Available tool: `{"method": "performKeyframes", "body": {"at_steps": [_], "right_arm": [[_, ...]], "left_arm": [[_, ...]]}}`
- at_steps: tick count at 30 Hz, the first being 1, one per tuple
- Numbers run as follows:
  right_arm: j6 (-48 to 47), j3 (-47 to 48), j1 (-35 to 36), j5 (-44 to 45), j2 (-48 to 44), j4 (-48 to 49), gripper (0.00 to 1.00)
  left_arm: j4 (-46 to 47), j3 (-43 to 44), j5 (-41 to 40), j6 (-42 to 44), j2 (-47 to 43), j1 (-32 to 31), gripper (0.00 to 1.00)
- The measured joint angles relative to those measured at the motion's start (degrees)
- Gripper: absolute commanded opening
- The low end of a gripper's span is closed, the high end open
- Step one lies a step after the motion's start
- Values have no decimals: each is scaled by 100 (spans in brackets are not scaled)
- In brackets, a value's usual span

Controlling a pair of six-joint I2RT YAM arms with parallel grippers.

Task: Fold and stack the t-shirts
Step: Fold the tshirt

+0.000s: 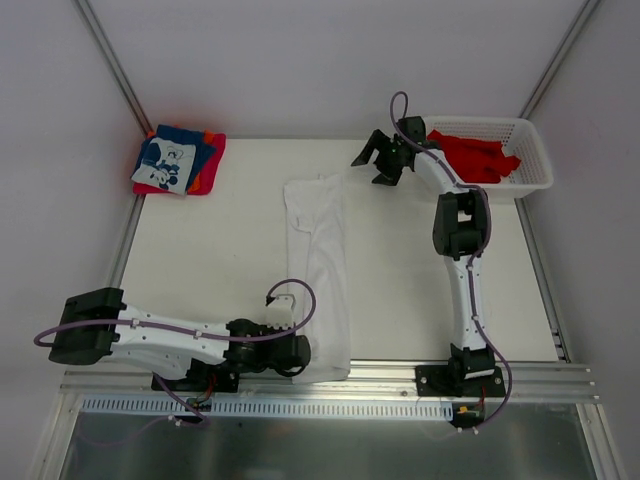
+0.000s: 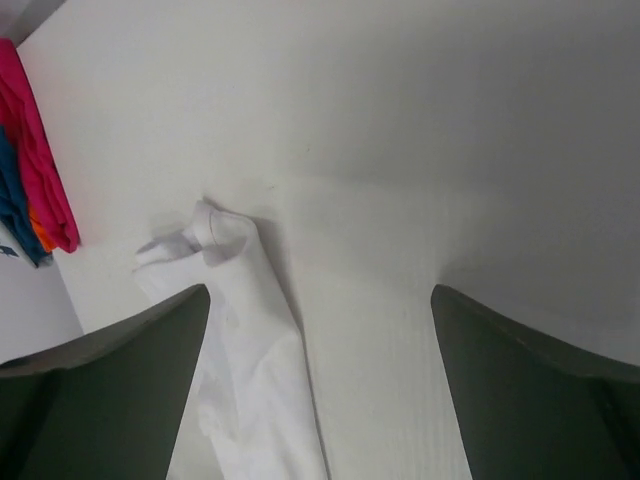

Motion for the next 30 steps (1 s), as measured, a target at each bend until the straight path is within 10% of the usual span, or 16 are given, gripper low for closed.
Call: {"method": "performKeyframes", "body": {"at_steps": [8,11,16,24,30], "right_arm": [[-485,-1211,302,415,-1250,-529,100],[-671,-1939,352,645,-2308,-734,99],[-966,-2610,535,1025,-4157,-922,99],[-1167,-4092,973,1432,-6188,-1047,100],[-1051,-5641,1303,1720,-6835,-1012,100]], "left_arm": [[-133,-15,-361,267,-452,114,0],[-188,-55,-404,437,-824,127,48],[-389,142,-577,1025,-1150,127,99],[-601,1224,-1178,2122,-1145,326,99],[-365,1300,-1281,3047,-726,2199,37]]}}
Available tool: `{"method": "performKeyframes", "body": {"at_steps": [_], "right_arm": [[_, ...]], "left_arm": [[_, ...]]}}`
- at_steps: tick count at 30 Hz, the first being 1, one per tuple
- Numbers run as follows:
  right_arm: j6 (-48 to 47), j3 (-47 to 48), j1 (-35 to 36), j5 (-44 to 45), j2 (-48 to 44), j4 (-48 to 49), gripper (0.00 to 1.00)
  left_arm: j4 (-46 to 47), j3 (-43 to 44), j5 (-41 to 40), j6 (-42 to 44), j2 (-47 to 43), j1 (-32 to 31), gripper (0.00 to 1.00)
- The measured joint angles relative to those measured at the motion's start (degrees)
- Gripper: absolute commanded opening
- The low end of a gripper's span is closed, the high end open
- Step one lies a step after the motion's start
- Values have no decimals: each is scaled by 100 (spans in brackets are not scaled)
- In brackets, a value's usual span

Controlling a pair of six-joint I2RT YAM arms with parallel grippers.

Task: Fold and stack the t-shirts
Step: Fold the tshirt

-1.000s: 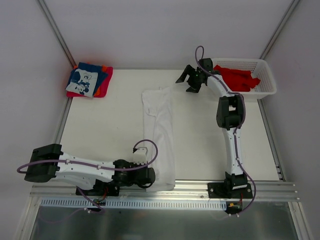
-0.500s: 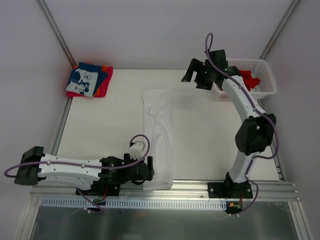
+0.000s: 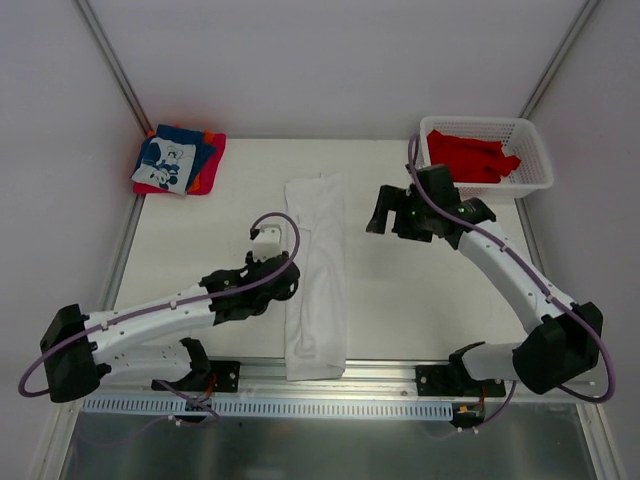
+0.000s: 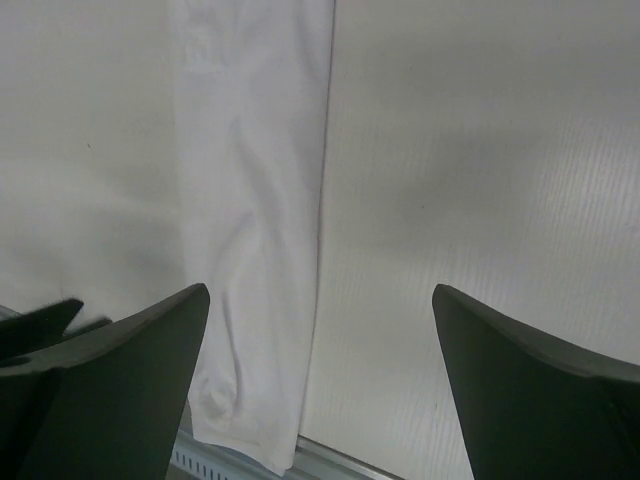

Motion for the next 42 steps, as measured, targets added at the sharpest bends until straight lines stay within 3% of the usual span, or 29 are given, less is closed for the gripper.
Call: {"method": "performKeyframes", "body": {"at_steps": [1,2,3,5,9,16,22,28,32,42], "right_arm": [[57,-258,116,37,-114,46,100],[107,-514,221,85,-249,72,99],[166,-767,328,118,-411,118,100],[286,-1180,551,234,-769,125,99],[485,-1764,870,433,-1504,173,99],[831,-2732,1132,870,-2780,68,99],[1115,-3086,1207,1099,-4013,-415,100],[1276,-3042,1215,1292,-4916,-916,100],[1298,-2977,1217,1355,-4955,-1145,100],[1309,-2951,1222,1419,-4946,-1241,99]], "left_arm": [[166,2,74,234,168,417,17],[363,13,170,426,350,741,6],[551,70,310,667,592,1084,2],[798,404,678,1132,1222,1606,8],[1381,1443,1233,1875,2498,1978,15],[2004,3650,2096,2780,4417,2175,11],[1971,4802,2315,2990,5643,2653,8],[1609,5136,2306,2924,6188,3034,5],[1491,5257,2308,2881,6321,3204,0],[1104,5932,2422,2732,6854,3368,0]]}}
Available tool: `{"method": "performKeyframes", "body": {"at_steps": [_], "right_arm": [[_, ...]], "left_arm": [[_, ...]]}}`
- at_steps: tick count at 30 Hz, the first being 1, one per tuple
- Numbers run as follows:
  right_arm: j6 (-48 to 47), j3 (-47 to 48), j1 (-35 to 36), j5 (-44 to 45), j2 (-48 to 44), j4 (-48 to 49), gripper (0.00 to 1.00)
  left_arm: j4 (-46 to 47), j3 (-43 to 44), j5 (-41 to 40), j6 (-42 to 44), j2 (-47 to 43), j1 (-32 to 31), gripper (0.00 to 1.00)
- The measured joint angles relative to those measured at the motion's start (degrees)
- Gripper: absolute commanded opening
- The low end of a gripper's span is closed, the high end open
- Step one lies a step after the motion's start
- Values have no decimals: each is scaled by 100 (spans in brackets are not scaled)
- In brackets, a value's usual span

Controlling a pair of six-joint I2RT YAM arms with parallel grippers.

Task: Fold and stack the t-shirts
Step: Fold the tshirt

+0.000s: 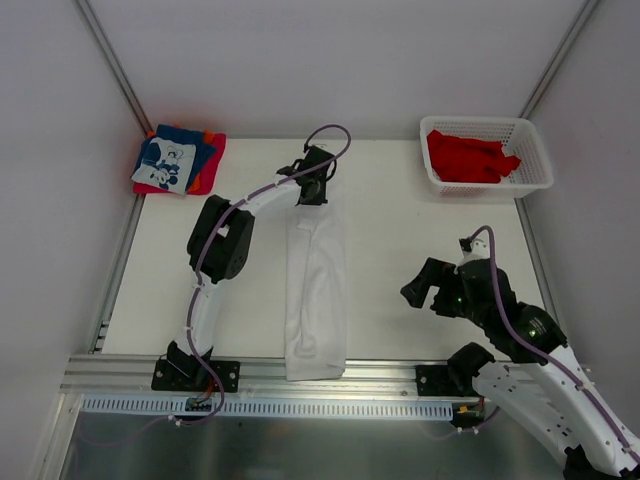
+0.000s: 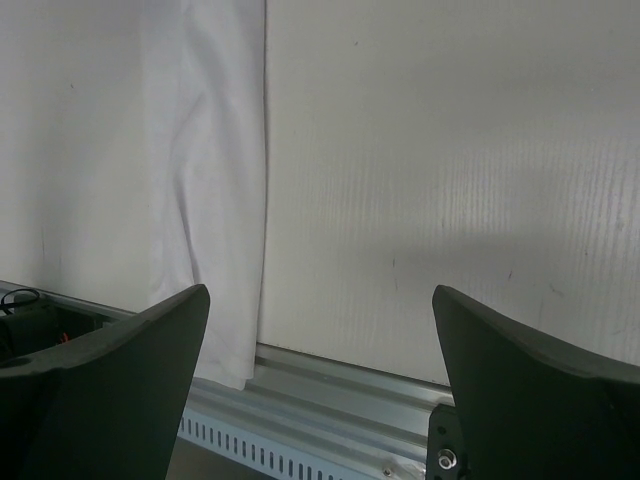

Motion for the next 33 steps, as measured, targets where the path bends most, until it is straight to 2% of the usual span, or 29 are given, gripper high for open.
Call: {"method": "performKeyframes", "body": {"at_steps": [7,23,33], "right_arm": [[7,122,0,24,22,-2,100],[7,439,0,109,-101,-297,100],[-11,400,4,107,214,-195,100]], "left_arm": [[-306,260,407,-157,299,127,0],[-608,2013,1497,-258,1401,743,0],[-761,3567,1840,-210,2234,1091,0]]}}
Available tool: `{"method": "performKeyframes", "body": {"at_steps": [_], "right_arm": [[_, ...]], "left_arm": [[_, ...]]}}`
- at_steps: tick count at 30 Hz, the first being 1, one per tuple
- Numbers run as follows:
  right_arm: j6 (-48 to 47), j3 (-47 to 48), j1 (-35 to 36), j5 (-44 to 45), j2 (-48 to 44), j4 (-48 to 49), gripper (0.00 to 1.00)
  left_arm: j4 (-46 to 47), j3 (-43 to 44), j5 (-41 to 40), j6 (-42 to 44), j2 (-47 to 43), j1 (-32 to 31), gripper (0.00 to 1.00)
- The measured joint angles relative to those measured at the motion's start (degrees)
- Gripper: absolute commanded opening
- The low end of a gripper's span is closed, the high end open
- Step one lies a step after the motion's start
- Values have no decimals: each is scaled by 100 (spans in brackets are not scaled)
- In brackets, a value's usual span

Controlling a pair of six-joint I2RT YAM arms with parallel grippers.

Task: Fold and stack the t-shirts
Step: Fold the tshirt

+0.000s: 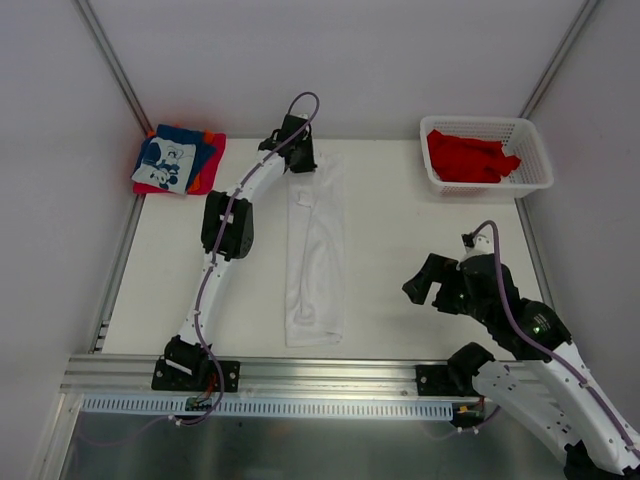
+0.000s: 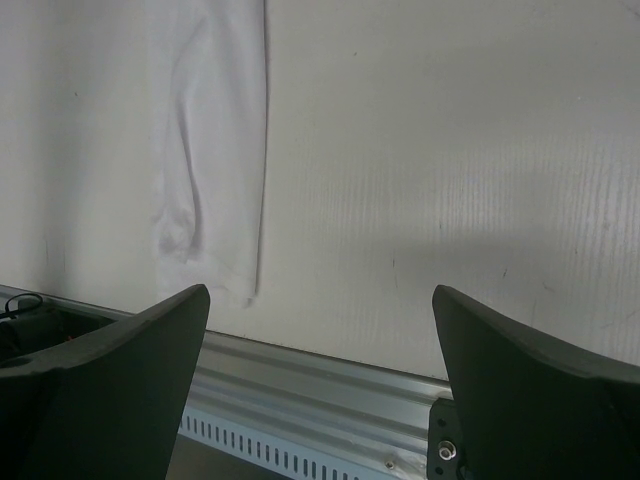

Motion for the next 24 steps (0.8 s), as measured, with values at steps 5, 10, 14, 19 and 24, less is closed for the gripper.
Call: {"method": "performKeyframes", "body": {"at_steps": [5,10,14,19,24], "right_arm": [[0,-92,0,2,0,35,99],[4,-275,0,-4,31,129,99],[13,-479,0,-52,151,280,100],[-15,-566,0,-57,501,503,100],[-109,-542,0,-76,955,761,100]], "left_arm": [[181,358,2,184,197,98,38],[555,358,90,575,188,98,99],[708,-365,48,776,-485,13,99],[750,-2297,-330,846,-2970,-374,99],[1102,-4232,-927,525,-6669,-1502,99]]}}
